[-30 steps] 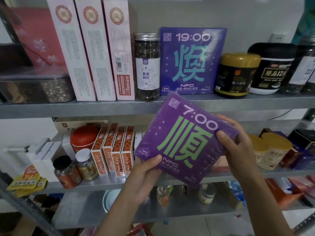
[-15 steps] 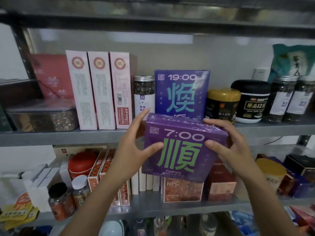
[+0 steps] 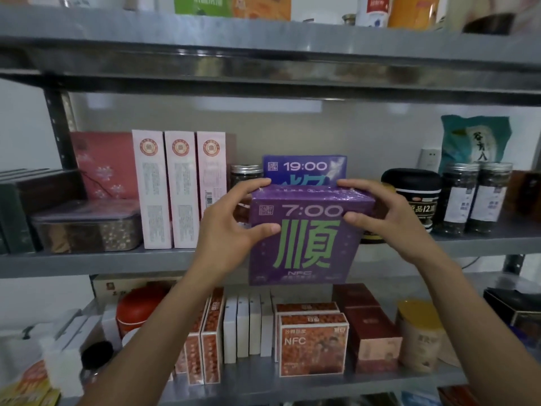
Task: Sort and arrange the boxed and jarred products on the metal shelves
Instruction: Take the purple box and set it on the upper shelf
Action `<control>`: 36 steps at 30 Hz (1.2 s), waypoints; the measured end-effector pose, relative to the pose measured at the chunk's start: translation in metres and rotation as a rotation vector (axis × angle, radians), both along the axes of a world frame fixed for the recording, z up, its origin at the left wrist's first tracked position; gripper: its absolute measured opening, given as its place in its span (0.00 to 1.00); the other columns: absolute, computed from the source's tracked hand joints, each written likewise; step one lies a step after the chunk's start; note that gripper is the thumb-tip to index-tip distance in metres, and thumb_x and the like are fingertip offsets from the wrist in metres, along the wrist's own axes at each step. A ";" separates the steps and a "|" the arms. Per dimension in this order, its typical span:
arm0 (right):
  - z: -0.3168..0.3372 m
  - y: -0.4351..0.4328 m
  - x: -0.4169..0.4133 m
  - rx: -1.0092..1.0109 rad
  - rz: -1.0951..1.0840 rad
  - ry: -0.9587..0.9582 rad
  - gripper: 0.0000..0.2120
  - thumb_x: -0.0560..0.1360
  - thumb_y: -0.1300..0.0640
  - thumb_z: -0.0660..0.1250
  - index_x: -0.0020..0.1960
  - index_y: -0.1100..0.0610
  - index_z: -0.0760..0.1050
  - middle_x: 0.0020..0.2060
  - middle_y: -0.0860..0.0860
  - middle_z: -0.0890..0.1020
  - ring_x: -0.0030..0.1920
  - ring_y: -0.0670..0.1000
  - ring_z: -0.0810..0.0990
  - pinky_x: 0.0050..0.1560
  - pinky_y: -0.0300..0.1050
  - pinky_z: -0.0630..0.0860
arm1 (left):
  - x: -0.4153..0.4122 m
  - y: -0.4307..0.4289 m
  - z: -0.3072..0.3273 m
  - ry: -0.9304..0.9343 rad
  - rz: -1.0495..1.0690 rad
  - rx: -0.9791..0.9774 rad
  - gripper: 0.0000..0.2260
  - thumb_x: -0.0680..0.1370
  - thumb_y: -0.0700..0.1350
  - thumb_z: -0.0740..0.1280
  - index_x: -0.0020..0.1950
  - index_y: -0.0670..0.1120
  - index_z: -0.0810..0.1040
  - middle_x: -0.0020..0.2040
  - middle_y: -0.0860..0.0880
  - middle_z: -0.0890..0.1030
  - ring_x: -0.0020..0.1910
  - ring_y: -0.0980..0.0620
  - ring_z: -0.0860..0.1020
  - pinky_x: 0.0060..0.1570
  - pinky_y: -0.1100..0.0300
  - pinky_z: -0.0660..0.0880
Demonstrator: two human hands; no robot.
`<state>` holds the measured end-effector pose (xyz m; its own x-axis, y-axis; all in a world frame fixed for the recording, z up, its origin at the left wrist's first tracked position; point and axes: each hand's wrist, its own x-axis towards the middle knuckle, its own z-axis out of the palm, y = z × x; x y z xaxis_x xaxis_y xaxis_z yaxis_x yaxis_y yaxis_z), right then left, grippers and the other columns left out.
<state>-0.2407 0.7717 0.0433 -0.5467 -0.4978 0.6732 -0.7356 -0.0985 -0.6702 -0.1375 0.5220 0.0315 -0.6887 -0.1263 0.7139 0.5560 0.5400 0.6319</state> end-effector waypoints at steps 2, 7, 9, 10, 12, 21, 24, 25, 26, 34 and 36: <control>0.009 -0.001 -0.004 0.028 -0.021 0.001 0.15 0.78 0.50 0.62 0.64 0.46 0.74 0.57 0.39 0.81 0.59 0.44 0.80 0.49 0.37 0.79 | 0.003 -0.002 0.001 0.008 0.053 0.013 0.24 0.63 0.59 0.71 0.56 0.74 0.68 0.50 0.75 0.75 0.55 0.70 0.75 0.37 0.77 0.74; 0.029 -0.014 -0.027 0.025 -0.436 0.228 0.15 0.83 0.51 0.58 0.68 0.45 0.71 0.65 0.43 0.74 0.66 0.38 0.69 0.65 0.36 0.68 | 0.012 -0.010 0.002 0.048 0.164 0.071 0.25 0.59 0.66 0.70 0.55 0.71 0.70 0.46 0.69 0.79 0.50 0.69 0.78 0.33 0.74 0.75; 0.036 -0.020 -0.046 0.228 -0.673 0.333 0.21 0.82 0.52 0.61 0.74 0.49 0.64 0.73 0.50 0.66 0.73 0.46 0.61 0.73 0.47 0.58 | 0.014 -0.012 0.003 0.061 0.219 0.070 0.27 0.58 0.67 0.69 0.56 0.68 0.71 0.46 0.66 0.80 0.48 0.67 0.79 0.35 0.71 0.75; 0.038 -0.024 -0.055 0.351 -0.764 0.348 0.25 0.81 0.51 0.61 0.77 0.49 0.60 0.76 0.51 0.62 0.76 0.50 0.58 0.75 0.52 0.52 | 0.015 -0.013 0.003 0.067 0.245 0.068 0.28 0.58 0.68 0.69 0.57 0.67 0.71 0.46 0.65 0.79 0.48 0.67 0.79 0.36 0.70 0.74; 0.041 -0.031 -0.068 0.555 -0.870 0.331 0.31 0.80 0.48 0.62 0.79 0.49 0.54 0.77 0.52 0.59 0.78 0.53 0.52 0.75 0.59 0.40 | 0.017 -0.015 0.001 0.076 0.289 0.070 0.29 0.58 0.69 0.69 0.57 0.64 0.73 0.45 0.65 0.79 0.46 0.68 0.78 0.37 0.69 0.74; 0.037 -0.046 -0.068 0.324 -0.896 0.111 0.41 0.70 0.46 0.75 0.76 0.53 0.58 0.68 0.57 0.71 0.70 0.60 0.64 0.68 0.56 0.61 | 0.034 -0.027 -0.010 0.096 0.393 0.095 0.26 0.61 0.67 0.69 0.56 0.62 0.73 0.45 0.61 0.81 0.42 0.63 0.80 0.36 0.66 0.75; 0.040 -0.043 -0.057 0.343 -0.878 0.084 0.38 0.69 0.47 0.77 0.72 0.55 0.63 0.65 0.57 0.71 0.68 0.59 0.63 0.65 0.53 0.64 | 0.038 -0.028 -0.013 0.093 0.411 0.103 0.26 0.61 0.67 0.69 0.57 0.62 0.73 0.45 0.61 0.81 0.42 0.65 0.80 0.35 0.67 0.75; 0.043 -0.041 -0.053 0.315 -0.861 0.059 0.36 0.67 0.48 0.78 0.69 0.55 0.65 0.64 0.56 0.71 0.68 0.58 0.63 0.64 0.53 0.66 | 0.038 -0.028 -0.013 0.092 0.411 0.107 0.26 0.61 0.67 0.69 0.57 0.62 0.74 0.45 0.61 0.81 0.42 0.65 0.80 0.35 0.67 0.75; 0.045 -0.040 -0.049 0.270 -0.835 0.033 0.35 0.66 0.50 0.79 0.66 0.56 0.66 0.62 0.55 0.70 0.66 0.56 0.64 0.64 0.53 0.68 | 0.038 -0.028 -0.013 0.090 0.409 0.112 0.26 0.61 0.66 0.69 0.57 0.62 0.74 0.45 0.61 0.81 0.42 0.64 0.80 0.34 0.67 0.75; 0.030 -0.041 -0.028 -0.252 -0.449 -0.184 0.28 0.67 0.58 0.78 0.58 0.51 0.65 0.49 0.43 0.77 0.46 0.43 0.81 0.38 0.35 0.78 | 0.037 -0.030 -0.012 0.092 0.365 0.150 0.26 0.62 0.65 0.70 0.58 0.62 0.74 0.45 0.61 0.81 0.45 0.64 0.80 0.31 0.73 0.75; 0.027 -0.039 -0.025 -0.413 -0.427 -0.181 0.27 0.67 0.54 0.78 0.59 0.48 0.67 0.50 0.43 0.79 0.47 0.41 0.83 0.39 0.36 0.80 | 0.036 -0.032 -0.012 0.095 0.354 0.157 0.25 0.62 0.65 0.71 0.58 0.62 0.74 0.45 0.62 0.81 0.45 0.65 0.80 0.32 0.74 0.74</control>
